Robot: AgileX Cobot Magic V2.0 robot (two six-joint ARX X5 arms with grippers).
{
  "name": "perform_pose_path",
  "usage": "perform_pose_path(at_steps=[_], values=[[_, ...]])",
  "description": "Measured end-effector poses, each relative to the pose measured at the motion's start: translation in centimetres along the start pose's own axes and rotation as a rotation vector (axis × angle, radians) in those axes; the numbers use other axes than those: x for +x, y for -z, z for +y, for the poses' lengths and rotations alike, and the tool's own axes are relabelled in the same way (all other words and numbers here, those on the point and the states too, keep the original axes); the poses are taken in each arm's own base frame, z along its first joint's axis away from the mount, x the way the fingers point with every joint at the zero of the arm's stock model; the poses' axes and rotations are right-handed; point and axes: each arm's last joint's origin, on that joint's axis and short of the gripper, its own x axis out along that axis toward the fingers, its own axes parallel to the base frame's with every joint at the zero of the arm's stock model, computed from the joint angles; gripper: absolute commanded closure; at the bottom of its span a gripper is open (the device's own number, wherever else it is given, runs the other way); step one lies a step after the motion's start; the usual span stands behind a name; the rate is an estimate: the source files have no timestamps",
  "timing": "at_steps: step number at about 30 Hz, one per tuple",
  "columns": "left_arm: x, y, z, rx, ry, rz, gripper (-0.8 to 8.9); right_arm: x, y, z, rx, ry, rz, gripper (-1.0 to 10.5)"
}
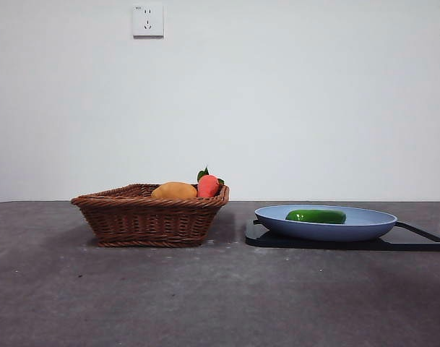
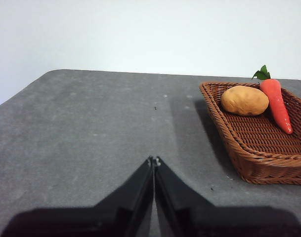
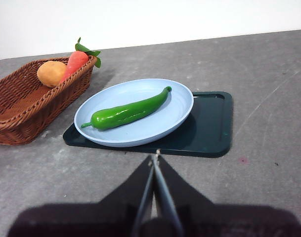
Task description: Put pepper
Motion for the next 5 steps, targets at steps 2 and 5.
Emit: perform_pose_path(at_steps=[2,5], values=[[0.00,0.00,0.00,0.000,0.000,0.000,8.06,0.00,0.00,0.00,0.000,0.000,0.000,9.4],[0.00,0.00,0.00,0.000,0.000,0.000,8.06,0.00,0.00,0.00,0.000,0.000,0.000,9.4]])
